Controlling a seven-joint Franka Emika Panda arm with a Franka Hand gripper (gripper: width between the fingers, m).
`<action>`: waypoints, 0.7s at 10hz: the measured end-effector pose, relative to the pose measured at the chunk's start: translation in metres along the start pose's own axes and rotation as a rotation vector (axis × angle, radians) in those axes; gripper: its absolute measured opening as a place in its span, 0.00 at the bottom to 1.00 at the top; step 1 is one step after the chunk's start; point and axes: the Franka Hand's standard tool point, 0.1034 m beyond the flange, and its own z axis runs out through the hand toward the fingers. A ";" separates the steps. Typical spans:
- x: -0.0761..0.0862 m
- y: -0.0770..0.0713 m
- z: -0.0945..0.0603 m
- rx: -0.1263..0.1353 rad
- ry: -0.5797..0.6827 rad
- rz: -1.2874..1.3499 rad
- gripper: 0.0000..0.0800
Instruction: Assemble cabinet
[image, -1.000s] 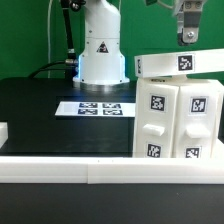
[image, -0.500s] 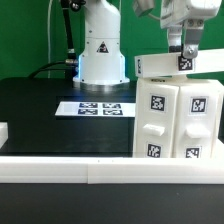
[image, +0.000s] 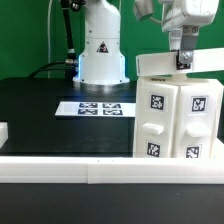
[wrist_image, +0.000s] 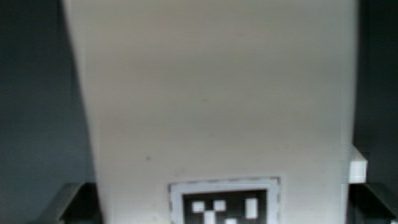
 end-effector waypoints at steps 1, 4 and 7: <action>0.000 0.000 0.000 0.000 0.000 0.014 0.70; 0.000 0.000 0.000 0.000 0.001 0.060 0.70; 0.000 0.000 0.000 0.001 0.001 0.295 0.70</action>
Offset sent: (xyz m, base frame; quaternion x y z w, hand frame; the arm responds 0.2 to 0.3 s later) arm 0.0000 0.0000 0.0000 0.0000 0.0000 0.0000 1.0000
